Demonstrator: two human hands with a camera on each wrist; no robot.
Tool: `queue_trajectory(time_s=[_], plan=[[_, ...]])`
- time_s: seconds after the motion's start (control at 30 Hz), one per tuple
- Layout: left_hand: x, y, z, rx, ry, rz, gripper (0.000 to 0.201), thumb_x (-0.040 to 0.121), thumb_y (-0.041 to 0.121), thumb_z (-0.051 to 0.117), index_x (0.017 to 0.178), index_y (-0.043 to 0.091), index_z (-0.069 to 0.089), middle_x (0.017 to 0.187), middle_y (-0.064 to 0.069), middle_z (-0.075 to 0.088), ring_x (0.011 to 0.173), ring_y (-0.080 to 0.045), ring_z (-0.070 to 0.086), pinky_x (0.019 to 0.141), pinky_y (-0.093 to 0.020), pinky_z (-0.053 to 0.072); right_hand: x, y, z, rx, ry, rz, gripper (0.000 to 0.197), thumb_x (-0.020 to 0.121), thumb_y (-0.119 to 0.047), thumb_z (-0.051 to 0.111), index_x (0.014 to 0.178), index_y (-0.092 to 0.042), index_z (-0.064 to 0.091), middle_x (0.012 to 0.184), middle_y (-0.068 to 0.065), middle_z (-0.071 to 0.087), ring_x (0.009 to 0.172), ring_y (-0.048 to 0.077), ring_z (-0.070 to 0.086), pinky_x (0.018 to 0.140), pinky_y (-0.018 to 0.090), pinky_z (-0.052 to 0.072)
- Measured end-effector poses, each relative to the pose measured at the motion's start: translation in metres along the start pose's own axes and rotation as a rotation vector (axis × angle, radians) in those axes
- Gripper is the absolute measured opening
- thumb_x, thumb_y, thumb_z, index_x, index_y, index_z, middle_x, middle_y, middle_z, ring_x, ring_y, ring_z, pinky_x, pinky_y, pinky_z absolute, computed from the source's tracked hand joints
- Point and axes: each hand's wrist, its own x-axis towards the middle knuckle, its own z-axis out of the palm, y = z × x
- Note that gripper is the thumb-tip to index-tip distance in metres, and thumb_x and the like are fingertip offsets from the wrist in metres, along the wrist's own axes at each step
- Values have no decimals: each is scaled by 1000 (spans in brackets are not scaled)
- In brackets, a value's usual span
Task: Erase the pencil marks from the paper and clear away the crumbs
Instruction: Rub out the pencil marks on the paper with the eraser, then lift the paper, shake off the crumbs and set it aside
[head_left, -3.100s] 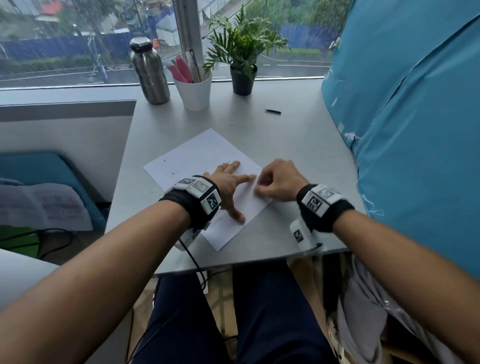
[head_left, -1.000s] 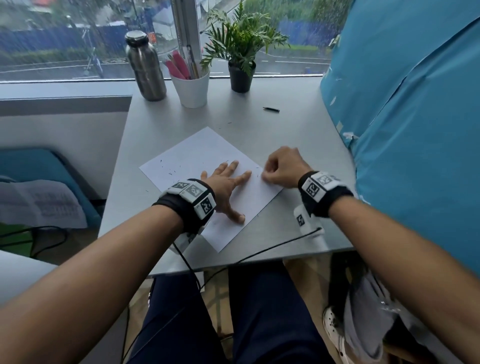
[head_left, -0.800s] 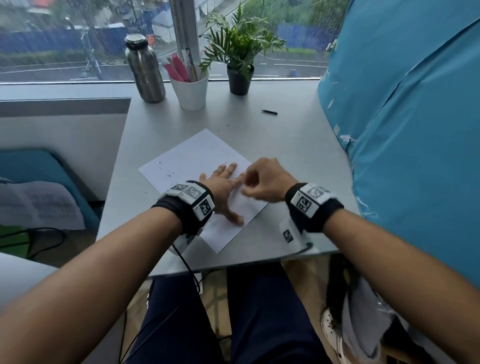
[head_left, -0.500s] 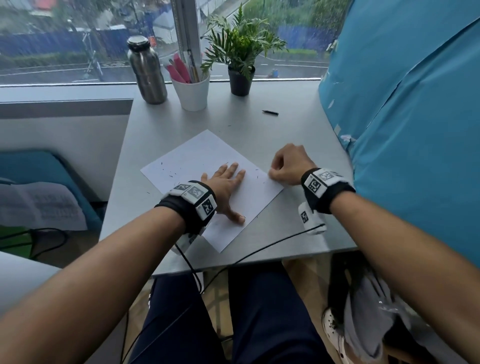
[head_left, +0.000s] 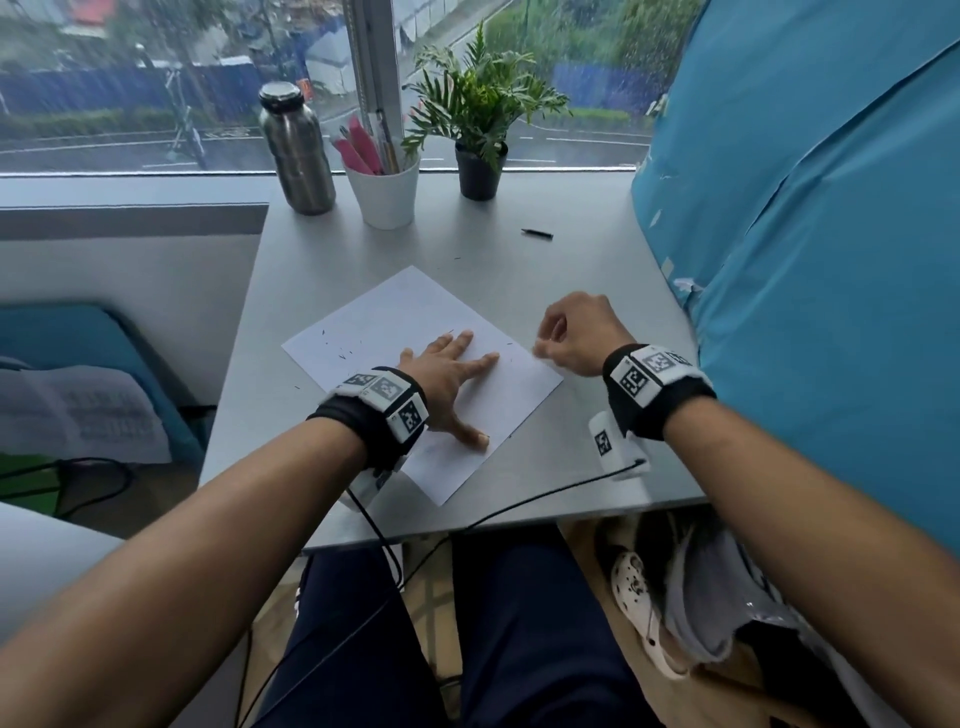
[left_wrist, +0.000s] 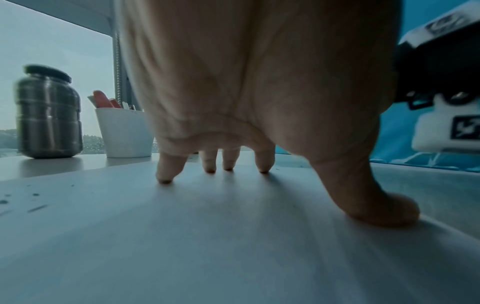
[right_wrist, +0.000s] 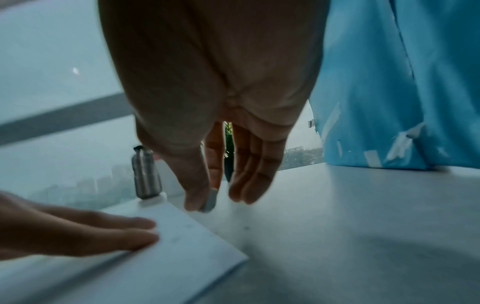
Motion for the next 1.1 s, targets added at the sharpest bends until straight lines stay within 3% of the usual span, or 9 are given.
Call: queue_trajectory(time_s=[0.13,0.23,0.3,0.47,0.67,0.8,0.93,1.0,1.1], plan=[[-7,-4,0,-23,154,-2,124,56,78,74,155,29,18,163,0,13,149,-19,13,117,-48,23,-17,-17,10,-55,-55,40,13,74,-27,77,73,-19,68,79,2,69,78,19,67,78,31,56],[-6,-17,-7,-158,248,-56,118,60,81,67,154,24,23,156,0,32,143,-22,28,115,-42,28,-26,-24,22,-124,-51,35,15,79,-31,72,82,-18,65,95,7,65,88,27,64,79,32,51],[-1,-36,-15,-207,282,-125,113,66,78,66,155,23,23,156,-3,34,143,-25,30,117,-43,27,-28,-27,28,-140,-65,38,19,82,-31,69,91,-16,63,103,10,61,95,30,61,81,33,49],[0,-83,-45,-187,313,-393,86,85,51,69,150,9,33,151,-16,38,140,-31,33,111,-35,29,-27,-33,37,-130,-119,42,21,82,-28,68,94,-13,63,106,12,61,99,31,59,86,36,52],[2,-108,-46,-104,278,-557,75,78,55,74,129,5,51,130,-17,56,123,-34,49,97,-37,43,-19,-50,44,-117,-140,16,15,85,-23,63,95,-12,60,109,13,59,104,31,57,91,37,50],[-4,-114,-47,-109,279,-661,82,70,66,73,124,7,53,125,-17,54,115,-37,53,93,-41,46,-11,-57,44,-121,-155,4,9,85,-22,62,90,-17,57,110,12,59,103,31,57,89,37,50],[-9,-120,-46,-150,274,-707,82,68,65,76,122,8,55,126,-18,51,110,-37,57,88,-41,49,-8,-59,44,-140,-166,-18,9,85,-23,62,90,-17,57,110,12,61,103,31,57,86,34,49],[-11,-121,-45,-156,271,-718,82,69,65,75,123,7,54,130,-18,50,113,-37,55,93,-41,49,-7,-59,44,-145,-170,-19,9,84,-23,62,86,-19,54,110,12,61,104,31,56,87,35,49],[-14,-121,-40,-141,256,-775,87,70,65,74,131,9,49,138,-18,41,126,-37,43,102,-41,38,-6,-61,44,-136,-162,-12,8,84,-22,61,85,-18,54,109,12,60,102,31,57,84,33,49]])
